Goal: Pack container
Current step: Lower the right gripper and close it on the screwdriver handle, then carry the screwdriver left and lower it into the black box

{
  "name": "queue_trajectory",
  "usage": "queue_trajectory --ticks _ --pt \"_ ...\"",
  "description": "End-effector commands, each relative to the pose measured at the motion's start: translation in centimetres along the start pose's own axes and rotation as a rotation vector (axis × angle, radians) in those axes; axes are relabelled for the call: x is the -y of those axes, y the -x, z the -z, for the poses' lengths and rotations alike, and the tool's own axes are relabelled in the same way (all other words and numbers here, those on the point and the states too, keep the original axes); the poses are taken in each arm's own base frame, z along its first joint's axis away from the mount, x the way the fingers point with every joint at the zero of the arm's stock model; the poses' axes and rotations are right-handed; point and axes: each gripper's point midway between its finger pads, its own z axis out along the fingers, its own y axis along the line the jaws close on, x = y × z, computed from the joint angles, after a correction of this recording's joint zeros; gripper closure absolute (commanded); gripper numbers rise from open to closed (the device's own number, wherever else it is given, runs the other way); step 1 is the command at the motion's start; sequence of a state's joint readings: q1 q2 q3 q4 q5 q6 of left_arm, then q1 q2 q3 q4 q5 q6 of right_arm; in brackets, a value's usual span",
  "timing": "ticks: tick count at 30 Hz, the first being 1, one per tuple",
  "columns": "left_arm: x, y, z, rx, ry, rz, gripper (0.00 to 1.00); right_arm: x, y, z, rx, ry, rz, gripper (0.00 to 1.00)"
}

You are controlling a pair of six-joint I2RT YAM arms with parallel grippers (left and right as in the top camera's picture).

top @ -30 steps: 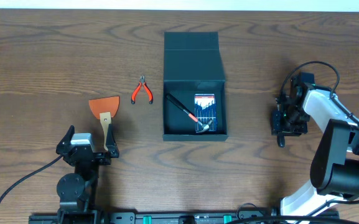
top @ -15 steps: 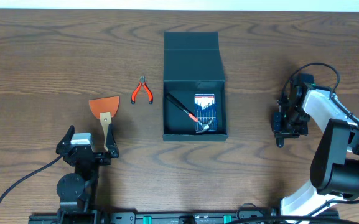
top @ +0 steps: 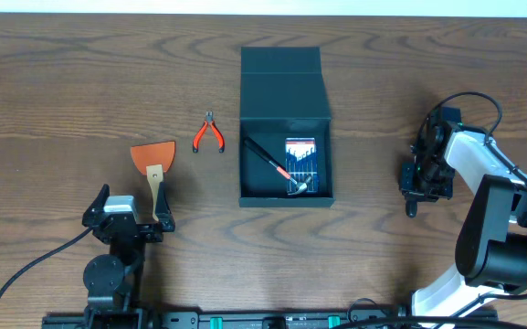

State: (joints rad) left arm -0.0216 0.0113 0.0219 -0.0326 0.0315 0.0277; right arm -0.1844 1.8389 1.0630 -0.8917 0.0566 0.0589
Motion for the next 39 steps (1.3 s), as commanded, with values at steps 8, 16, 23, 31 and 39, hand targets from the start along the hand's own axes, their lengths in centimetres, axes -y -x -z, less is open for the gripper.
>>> queue_trajectory --ticks 8,16,23,31,39 --pt "-0.2 -1.7 -0.1 -0.053 0.009 -0.014 0.01 -0.4 1.3 1.1 0.006 0.008 -0.015 0.99" --pt "-0.2 -1.7 -0.1 -0.054 0.009 -0.014 0.02 -0.4 0.8 1.2 -0.015 0.007 -0.013 0.99" --pt "-0.2 -1.7 -0.1 -0.053 0.009 -0.014 0.01 -1.6 1.6 2.4 0.001 0.041 0.006 0.99" --pt "-0.2 -1.7 -0.1 -0.054 0.009 -0.014 0.01 -4.5 4.3 7.6 0.081 0.042 0.090 0.99" --pt "-0.2 -1.7 -0.1 -0.053 0.009 -0.014 0.01 -10.3 5.2 13.1 0.176 0.056 0.216 0.99"
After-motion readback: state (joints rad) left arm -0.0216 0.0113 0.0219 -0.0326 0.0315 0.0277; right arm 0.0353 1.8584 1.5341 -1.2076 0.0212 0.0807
